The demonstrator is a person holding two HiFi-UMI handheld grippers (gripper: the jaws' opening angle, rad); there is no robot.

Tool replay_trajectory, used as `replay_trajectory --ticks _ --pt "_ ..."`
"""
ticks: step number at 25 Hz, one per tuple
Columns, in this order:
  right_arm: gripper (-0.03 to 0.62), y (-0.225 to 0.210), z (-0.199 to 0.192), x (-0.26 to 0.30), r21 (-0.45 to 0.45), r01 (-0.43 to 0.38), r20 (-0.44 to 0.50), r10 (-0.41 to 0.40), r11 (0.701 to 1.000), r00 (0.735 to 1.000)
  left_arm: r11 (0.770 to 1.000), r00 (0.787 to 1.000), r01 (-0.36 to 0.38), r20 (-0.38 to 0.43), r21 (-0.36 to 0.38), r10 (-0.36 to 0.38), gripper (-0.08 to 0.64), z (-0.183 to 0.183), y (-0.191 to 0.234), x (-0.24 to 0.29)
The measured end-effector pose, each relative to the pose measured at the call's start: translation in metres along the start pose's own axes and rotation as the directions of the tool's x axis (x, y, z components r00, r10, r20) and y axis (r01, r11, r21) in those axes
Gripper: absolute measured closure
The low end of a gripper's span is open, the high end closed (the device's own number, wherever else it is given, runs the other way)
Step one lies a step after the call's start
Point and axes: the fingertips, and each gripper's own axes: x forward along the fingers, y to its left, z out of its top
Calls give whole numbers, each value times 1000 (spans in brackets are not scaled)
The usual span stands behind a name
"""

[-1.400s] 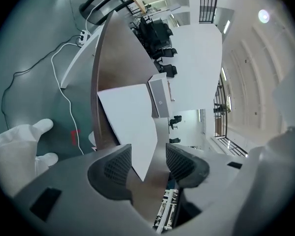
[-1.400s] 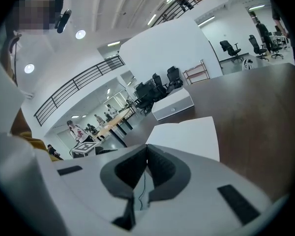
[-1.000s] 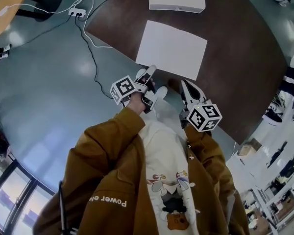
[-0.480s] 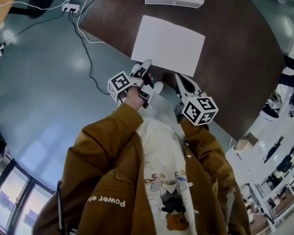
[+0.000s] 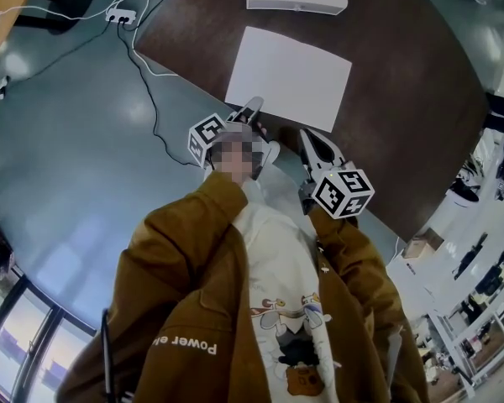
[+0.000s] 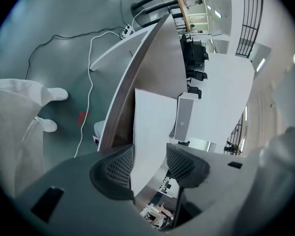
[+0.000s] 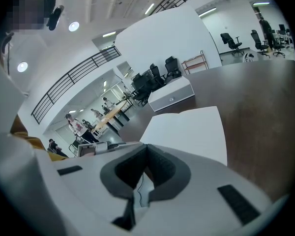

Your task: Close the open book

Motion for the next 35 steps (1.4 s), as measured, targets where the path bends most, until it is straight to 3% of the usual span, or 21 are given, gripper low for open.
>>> replay_trajectory --ticks 4,7,10,13,17,19,20,21,23,25,27,28,30,31,35 --pt "586 -3 3 3 6 -2 -6 2 1000 1000 995 996 -88 17 47 87 542 6 9 6" --pt "586 -6 3 1 13 2 -8 -2 1000 1000 988 996 -87 24 124 85 548 7 3 9" --pt "586 -10 3 0 22 9 -6 -9 1000 1000 965 996 -87 37 247 80 551 10 -10 12" --pt "586 -13 4 0 29 14 1 -14 999 1000 915 995 -98 53 391 84 552 11 -26 12" --pt "586 -14 5 -1 38 18 5 -18 999 1000 804 993 -120 67 582 100 552 5 -47 10" --pt "586 -15 4 -2 43 20 8 -20 999 1000 714 991 -132 77 687 108 554 -1 -55 10" --pt "586 -16 4 -3 45 21 10 -22 999 1000 649 991 -131 79 749 108 554 -5 -59 12" --pt "586 -16 4 -3 48 23 13 -23 999 1000 568 991 -130 81 813 110 554 -9 -63 12" --pt "586 -18 4 -6 54 26 17 -27 998 999 376 990 -122 84 919 116 554 -21 -71 14" --pt "586 -20 3 -8 63 31 22 -33 998 999 195 990 -101 78 976 120 554 -35 -78 16" --pt "586 -22 3 -11 71 38 29 -40 997 999 45 990 -66 60 997 127 554 -50 -81 19" --pt "586 -23 2 -13 74 42 33 -44 996 998 -16 990 -46 48 999 135 554 -58 -81 20" --pt "586 -26 2 -17 83 51 41 -54 995 998 -114 987 -5 23 993 156 554 -72 -79 23" --pt "586 -28 1 -19 89 56 46 -60 994 997 -150 985 13 12 989 169 552 -78 -76 25" --pt "586 -36 2 -30 115 81 70 -89 990 994 -259 977 66 -10 964 212 552 -98 -69 32"
